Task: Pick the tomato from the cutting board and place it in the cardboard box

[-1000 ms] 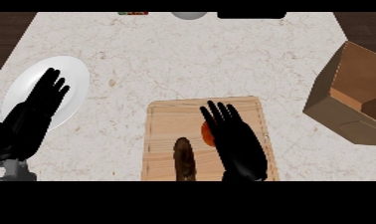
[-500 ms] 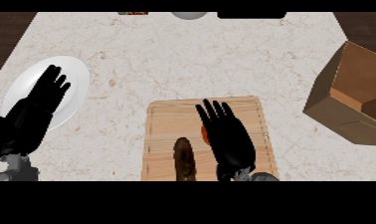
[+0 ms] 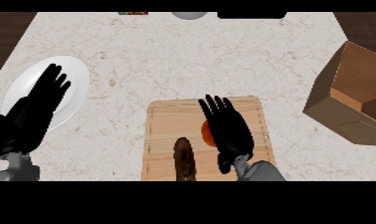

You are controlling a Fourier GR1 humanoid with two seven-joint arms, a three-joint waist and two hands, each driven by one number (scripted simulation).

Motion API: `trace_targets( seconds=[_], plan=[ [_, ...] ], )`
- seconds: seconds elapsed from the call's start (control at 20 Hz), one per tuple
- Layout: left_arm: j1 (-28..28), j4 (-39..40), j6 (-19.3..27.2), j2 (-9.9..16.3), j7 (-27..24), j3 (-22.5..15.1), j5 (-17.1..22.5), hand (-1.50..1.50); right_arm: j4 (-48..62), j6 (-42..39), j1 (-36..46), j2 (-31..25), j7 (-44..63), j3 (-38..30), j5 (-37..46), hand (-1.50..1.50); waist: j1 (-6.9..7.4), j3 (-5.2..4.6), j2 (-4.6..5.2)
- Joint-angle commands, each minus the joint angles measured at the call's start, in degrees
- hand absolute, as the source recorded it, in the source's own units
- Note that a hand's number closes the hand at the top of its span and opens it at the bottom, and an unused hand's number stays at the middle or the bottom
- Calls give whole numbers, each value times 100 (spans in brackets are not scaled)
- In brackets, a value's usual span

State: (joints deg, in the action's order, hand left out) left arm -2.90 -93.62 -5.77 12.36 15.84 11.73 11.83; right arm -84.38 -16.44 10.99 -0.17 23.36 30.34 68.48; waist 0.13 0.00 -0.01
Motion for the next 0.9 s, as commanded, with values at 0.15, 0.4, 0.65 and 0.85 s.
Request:
trace_targets(
  seconds=[0.15,0.4,0.65,0.85],
  plan=[
    [229,-524,-17,-70,269,21,43,0,434,436,134,15,-350,-74,116,150,12,1,-3],
    [361,-420,-100,-216,-54,-80,-109,0,438,619,197,-252,-986,-233,144,150,5,0,-2],
    [-129,359,-122,-79,-184,154,-101,0,-191,454,-106,-80,-706,85,338,150,-22,-1,-3],
    [29,1,-99,-45,2,233,14,0,-629,-174,-909,-970,-1390,35,-231,150,-72,-2,-12]
  ],
)
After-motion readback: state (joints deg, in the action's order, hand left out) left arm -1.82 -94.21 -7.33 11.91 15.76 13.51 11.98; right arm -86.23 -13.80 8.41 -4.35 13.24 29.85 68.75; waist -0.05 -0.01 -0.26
